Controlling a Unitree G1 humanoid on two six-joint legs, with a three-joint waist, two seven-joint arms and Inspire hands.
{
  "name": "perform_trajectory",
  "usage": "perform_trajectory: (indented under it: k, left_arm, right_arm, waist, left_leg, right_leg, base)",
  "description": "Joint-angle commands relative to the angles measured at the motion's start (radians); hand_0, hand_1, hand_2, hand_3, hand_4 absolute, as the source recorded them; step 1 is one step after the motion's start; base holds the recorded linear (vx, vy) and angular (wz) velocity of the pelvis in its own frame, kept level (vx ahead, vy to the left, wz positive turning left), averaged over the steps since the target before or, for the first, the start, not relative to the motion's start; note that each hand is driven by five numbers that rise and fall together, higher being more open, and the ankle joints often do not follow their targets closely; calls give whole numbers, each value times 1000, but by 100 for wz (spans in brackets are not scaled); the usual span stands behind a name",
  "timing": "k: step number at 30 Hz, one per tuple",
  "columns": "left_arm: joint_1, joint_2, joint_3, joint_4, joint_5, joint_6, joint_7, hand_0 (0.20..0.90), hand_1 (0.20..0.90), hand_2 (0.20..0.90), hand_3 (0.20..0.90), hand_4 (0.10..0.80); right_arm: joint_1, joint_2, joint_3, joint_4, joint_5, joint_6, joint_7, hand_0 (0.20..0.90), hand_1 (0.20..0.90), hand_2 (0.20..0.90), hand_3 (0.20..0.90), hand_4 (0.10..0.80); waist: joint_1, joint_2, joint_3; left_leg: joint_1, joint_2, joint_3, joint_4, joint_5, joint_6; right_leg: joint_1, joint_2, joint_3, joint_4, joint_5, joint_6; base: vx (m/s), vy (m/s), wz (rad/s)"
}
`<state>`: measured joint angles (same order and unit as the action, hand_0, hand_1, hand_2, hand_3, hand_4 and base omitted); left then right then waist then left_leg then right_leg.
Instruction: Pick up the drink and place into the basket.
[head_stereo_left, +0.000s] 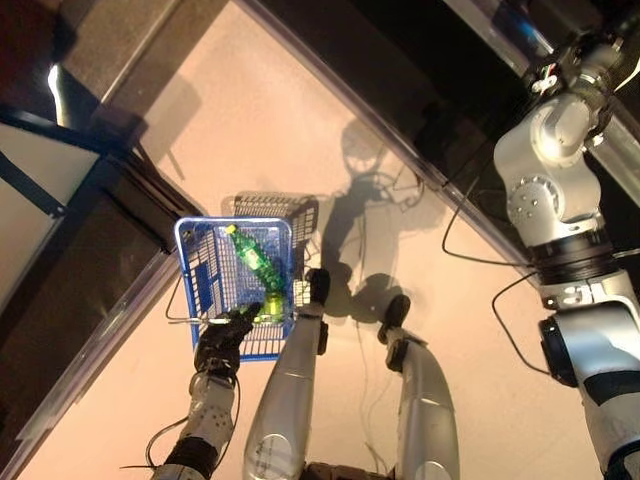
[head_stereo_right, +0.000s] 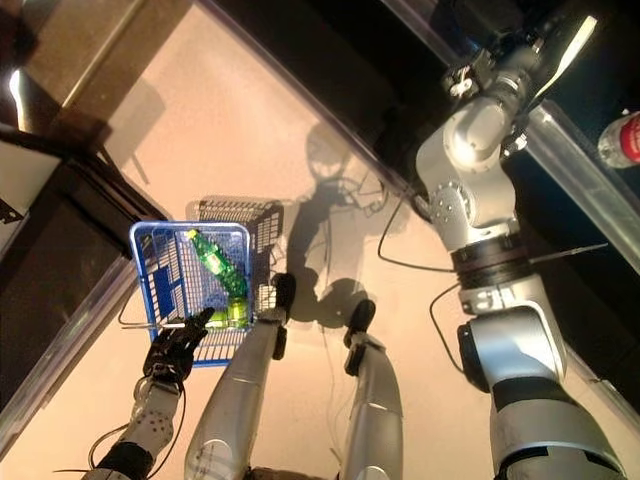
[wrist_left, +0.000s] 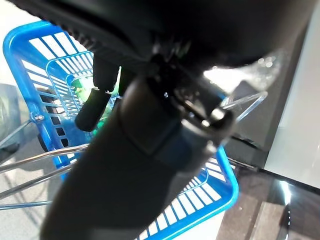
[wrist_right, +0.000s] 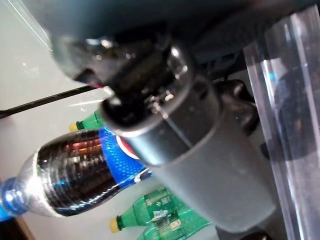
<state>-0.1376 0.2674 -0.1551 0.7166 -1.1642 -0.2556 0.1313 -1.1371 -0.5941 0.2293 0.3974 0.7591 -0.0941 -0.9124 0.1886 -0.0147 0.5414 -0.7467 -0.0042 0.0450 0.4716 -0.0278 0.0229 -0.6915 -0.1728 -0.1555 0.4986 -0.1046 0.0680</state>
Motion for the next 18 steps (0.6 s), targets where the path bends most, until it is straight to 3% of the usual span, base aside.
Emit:
perform_trajectory:
  k: [1, 5, 6, 7, 8, 18]
  left_arm:
    - [198, 84, -15, -122, -17, -59, -61, 300, 300, 300, 200, 100]
    - [205, 97, -15, -134, -27, -49, -68, 300, 300, 300, 200, 100]
    - [206, 100, -15, -137, -32, -46, -70, 300, 300, 300, 200, 100]
    - [206, 100, -15, -137, -32, -45, -70, 300, 300, 300, 200, 100]
    - [207, 103, -14, -137, -28, -42, -74, 300, 300, 300, 200, 100]
    - [230, 132, 12, -135, -36, -35, -110, 300, 300, 300, 200, 100]
  right_arm:
    - [-193, -163, 52, -30, 38, -75, 75, 900, 900, 900, 900, 800]
    - [-239, -171, 57, -1, 109, -59, 96, 900, 900, 900, 900, 800]
    - [-251, -170, 54, 23, 140, -52, 98, 660, 660, 660, 620, 520]
    - [-255, -170, 54, 32, 139, -46, 90, 502, 502, 502, 436, 336]
    - [-271, -178, 57, 68, 126, -30, 87, 300, 300, 300, 200, 100]
    - [-336, -229, 104, 198, 146, -38, 104, 300, 300, 300, 200, 100]
  waist:
    - [25, 53, -21]
    - [32, 56, -21]
    - [34, 58, -21]
    - [34, 59, -21]
    - [37, 59, -21]
    - [50, 54, -21]
  left_leg:
    - [2, -50, -57, 57, -101, -4]
    - [-3, -52, -63, 66, -102, -7]
    - [-4, -53, -63, 70, -105, -6]
    - [-4, -53, -63, 71, -106, -5]
    - [-9, -55, -64, 79, -109, -3]
    - [-25, -63, -70, 112, -128, 5]
  right_leg:
    - [21, 5, -35, -72, 72, 22]
    - [14, 0, -41, -59, 73, 25]
    - [11, -1, -42, -52, 70, 25]
    - [10, -1, -43, -51, 70, 25]
    - [4, -3, -43, -45, 70, 25]
    - [-10, -1, -51, -24, 72, 28]
  base:
    - [0, 0, 0]
    - [0, 0, 0]
    - [0, 0, 0]
    - [0, 0, 0]
    - [0, 0, 0]
    - [3, -1, 1]
